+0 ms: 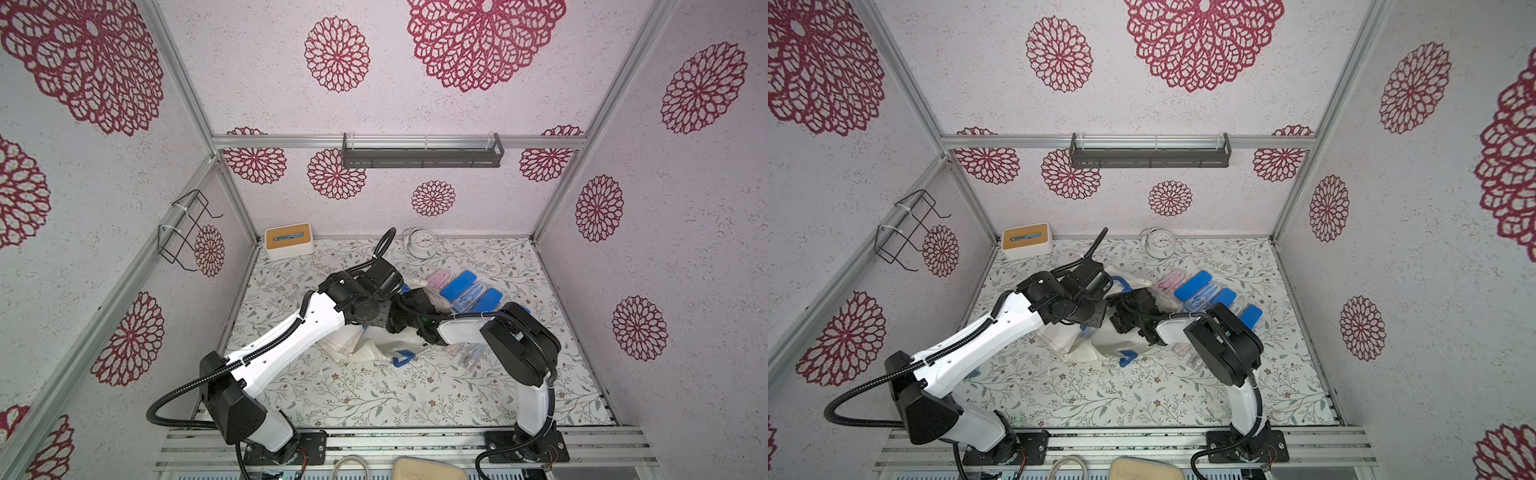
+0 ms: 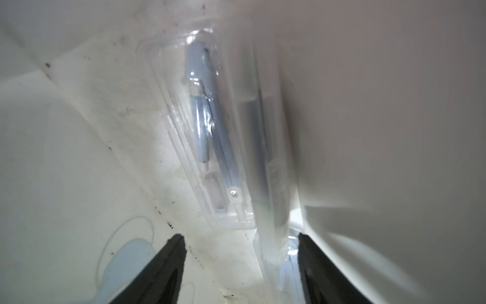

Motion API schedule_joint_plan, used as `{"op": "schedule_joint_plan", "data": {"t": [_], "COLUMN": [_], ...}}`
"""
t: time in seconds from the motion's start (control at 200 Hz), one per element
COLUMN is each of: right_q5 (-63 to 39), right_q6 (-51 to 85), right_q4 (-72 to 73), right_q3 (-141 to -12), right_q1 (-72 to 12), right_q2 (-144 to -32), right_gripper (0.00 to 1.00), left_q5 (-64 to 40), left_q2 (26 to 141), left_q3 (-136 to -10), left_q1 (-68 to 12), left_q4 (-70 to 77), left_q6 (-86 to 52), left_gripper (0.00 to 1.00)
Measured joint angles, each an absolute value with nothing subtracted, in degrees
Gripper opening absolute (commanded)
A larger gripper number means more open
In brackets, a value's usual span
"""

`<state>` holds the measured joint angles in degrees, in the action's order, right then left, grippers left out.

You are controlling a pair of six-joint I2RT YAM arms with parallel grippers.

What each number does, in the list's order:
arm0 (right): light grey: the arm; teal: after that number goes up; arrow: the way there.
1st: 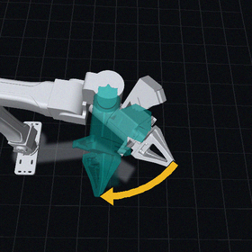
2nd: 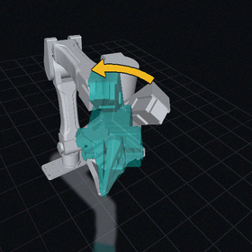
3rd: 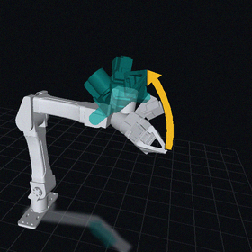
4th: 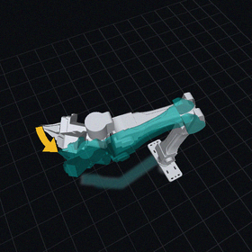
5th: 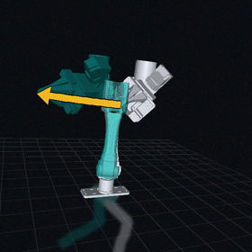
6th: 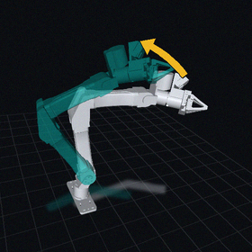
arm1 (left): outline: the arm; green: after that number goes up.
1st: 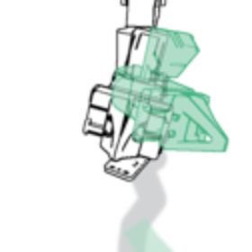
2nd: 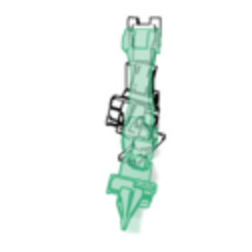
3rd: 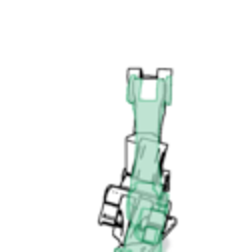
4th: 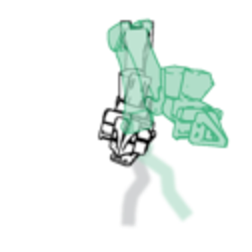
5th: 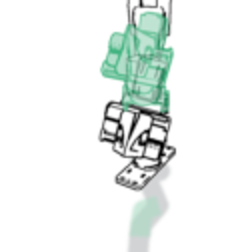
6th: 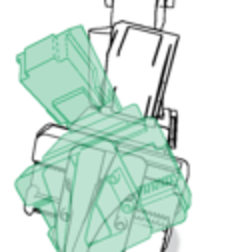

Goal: Take out the compass set from the canvas bag
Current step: Pick up the compass set from the canvas bag.

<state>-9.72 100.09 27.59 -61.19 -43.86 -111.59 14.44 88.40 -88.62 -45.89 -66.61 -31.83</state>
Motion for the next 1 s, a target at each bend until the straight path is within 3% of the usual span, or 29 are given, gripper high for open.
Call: {"op": "schedule_joint_plan", "data": {"t": [0.21,0.42,0.67,0.791,0.881,1.001], "right_q5": [-9.6,-9.7,-8.9,-8.2,-7.9,-7.9], "right_q6": [100.1,100.2,101.1,100.2,99.7,99.5], "right_q4": [18.2,18.9,38.0,43.0,44.5,44.9], "right_q3": [-62.5,-63.9,-61.5,-61.1,-61.1,-62.6], "right_q1": [-43.9,-43.8,-43.7,-43.4,-43.0,-42.7], "right_q2": [-111.1,-113.4,-119.3,-120.9,-121.0,-121.7], "right_gripper": [0.72,0.73,0.42,0.36,0.36,0.44], "left_q5": [14.1,13.4,12.1,11.6,11.4,11.4], "left_q2": [88.8,89.4,89.6,89.6,89.6,89.6], "left_q3": [-88.6,-88.6,-88.5,-87.7,-87.2,-87.2], "left_q1": [-46.3,-46.7,-47.0,-47.1,-47.1,-47.1], "left_q4": [-66.0,-65.2,-64.6,-63.9,-63.5,-62.8], "left_q6": [-32.3,-32.8,-33.1,-33.3,-33.3,-33.3], "left_gripper": [0.00,0.00,0.00,0.00,0.00,0.00]}}
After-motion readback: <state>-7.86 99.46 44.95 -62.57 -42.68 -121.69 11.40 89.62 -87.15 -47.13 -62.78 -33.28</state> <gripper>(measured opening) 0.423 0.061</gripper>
